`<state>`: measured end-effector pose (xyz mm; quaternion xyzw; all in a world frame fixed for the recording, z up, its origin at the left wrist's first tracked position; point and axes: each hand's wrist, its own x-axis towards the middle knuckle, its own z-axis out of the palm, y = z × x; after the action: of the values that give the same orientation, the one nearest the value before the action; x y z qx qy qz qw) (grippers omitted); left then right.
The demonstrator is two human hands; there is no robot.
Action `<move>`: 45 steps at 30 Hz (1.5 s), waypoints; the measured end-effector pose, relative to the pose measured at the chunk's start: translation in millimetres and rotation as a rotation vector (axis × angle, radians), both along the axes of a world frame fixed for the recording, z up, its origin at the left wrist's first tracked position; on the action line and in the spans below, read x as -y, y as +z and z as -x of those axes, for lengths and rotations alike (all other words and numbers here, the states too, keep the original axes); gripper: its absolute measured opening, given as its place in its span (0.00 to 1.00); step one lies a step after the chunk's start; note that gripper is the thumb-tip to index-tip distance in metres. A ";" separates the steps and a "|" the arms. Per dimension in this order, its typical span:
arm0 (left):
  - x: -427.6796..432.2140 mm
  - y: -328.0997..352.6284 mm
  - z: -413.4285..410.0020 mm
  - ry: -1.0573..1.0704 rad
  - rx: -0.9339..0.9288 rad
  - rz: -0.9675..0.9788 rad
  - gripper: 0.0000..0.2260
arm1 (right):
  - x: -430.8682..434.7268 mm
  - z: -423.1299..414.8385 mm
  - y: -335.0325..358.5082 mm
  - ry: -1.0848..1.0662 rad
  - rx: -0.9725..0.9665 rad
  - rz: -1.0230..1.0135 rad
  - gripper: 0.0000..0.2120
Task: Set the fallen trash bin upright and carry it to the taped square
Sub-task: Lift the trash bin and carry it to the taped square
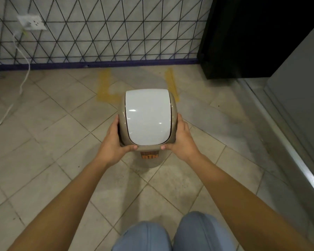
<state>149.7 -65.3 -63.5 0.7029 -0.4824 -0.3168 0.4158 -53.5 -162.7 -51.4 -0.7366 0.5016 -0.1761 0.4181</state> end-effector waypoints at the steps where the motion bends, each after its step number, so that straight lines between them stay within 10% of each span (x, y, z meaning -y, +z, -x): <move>1: 1.8 0.3 -1.7 0.005 0.000 0.004 0.53 | 3.6 -3.0 0.5 0.010 -0.006 0.000 0.60; 45: 173.4 -22.3 -113.7 -0.018 -0.030 0.091 0.50 | 185.1 -107.5 -12.7 -0.024 0.020 0.019 0.60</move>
<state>263.4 -238.7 -85.8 0.6740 -0.4963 -0.3089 0.4516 53.9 -347.8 -64.1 -0.7326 0.5045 -0.1933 0.4140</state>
